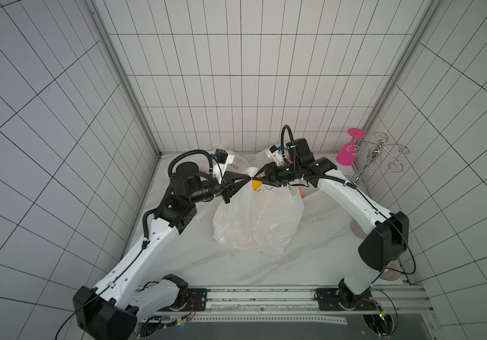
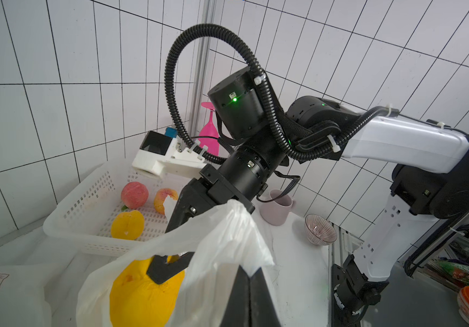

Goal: Place the peach into a plastic bag & tie a knot
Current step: Place the peach in the plastic bag, then pick up the peach from the basket.

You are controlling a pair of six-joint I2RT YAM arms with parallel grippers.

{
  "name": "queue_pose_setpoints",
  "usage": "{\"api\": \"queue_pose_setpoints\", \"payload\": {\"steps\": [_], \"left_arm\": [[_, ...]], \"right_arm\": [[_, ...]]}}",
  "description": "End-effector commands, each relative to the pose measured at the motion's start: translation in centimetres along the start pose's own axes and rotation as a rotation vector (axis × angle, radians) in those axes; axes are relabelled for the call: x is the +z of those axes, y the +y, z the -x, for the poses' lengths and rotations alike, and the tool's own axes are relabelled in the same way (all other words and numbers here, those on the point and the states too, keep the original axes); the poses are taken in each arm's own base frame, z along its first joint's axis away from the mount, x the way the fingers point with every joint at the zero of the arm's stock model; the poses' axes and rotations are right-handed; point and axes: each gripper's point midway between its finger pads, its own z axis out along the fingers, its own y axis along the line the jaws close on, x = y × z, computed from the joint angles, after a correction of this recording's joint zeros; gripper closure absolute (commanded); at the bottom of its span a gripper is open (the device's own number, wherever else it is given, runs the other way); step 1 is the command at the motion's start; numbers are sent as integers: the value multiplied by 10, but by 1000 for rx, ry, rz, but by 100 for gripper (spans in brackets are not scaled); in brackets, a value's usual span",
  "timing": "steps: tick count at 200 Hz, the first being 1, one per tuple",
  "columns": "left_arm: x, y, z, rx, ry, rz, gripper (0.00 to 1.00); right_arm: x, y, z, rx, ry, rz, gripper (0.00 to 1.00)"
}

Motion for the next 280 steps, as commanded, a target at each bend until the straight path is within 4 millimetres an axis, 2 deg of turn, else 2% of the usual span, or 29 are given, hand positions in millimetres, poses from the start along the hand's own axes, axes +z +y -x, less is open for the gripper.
{"api": "queue_pose_setpoints", "payload": {"steps": [1, 11, 21, 26, 35, 41, 48, 61, 79, 102, 116, 124, 132, 142, 152, 164, 180, 190, 202, 217, 239, 260, 280], "left_arm": [[-2, -1, -2, 45, 6, 16, 100], [-4, 1, -1, 60, 6, 37, 100], [-6, 4, 0, 66, 3, 61, 100], [-7, 4, 0, 70, 0, 66, 100], [-9, 5, 0, 74, -6, 85, 100], [-10, 7, 0, 74, -9, 100, 100], [-13, 10, -1, 71, -14, 120, 100], [-17, 19, -2, 61, -23, 178, 100], [-28, 34, -2, 20, -53, 266, 100], [-41, 44, 2, 0, -106, 320, 100], [-48, 56, 0, -9, -97, 402, 100], [-54, 66, 0, -17, -91, 472, 100], [-62, 77, -1, -32, -81, 553, 100], [-75, 90, -1, -51, -70, 663, 100], [-87, 98, 1, -53, -55, 749, 100], [-98, 101, 10, -34, -55, 821, 100], [-117, 99, 31, 1, -78, 920, 100], [-128, 95, 45, 32, -93, 974, 100], [-131, 87, 57, 71, -104, 977, 100], [-116, 71, 65, 106, -109, 865, 100], [-87, 54, 57, 94, -123, 675, 100], [-73, 47, 54, 76, -144, 578, 100], [-67, 45, 55, 83, -143, 548, 100]], "right_arm": [[1, 34, 3, -44, 3, 42, 92], [13, 16, -13, -33, 35, -15, 91], [22, -5, -24, -15, 56, -69, 82], [26, -14, -29, -13, 66, -91, 75], [28, -26, -34, -18, 78, -124, 52], [27, -27, -35, -33, 77, -134, 38], [24, -23, -34, -49, 74, -125, 27], [13, -10, -29, -92, 65, -124, 19], [-2, -2, -23, -136, 65, -158, 16], [-13, -4, -12, -100, 57, -137, 20], [-33, -10, 5, -81, -14, -168, 24], [-52, -16, 21, -64, -86, -192, 26], [-71, -28, 39, -32, -158, -231, 28], [-93, -55, 59, 5, -244, -331, 32], [-110, -91, 71, 39, -300, -475, 32], [-119, -134, 80, 68, -323, -644, 31], [-117, -177, 83, 102, -296, -784, 28], [-117, -193, 87, 103, -286, -843, 26], [-117, -207, 90, 94, -263, -908, 24], [-114, -223, 86, 89, -208, -966, 23], [-100, -247, 67, 82, -116, -1028, 22], [-89, -264, 54, 74, -29, -1072, 22], [-79, -277, 44, 70, 31, -1100, 22]]}}
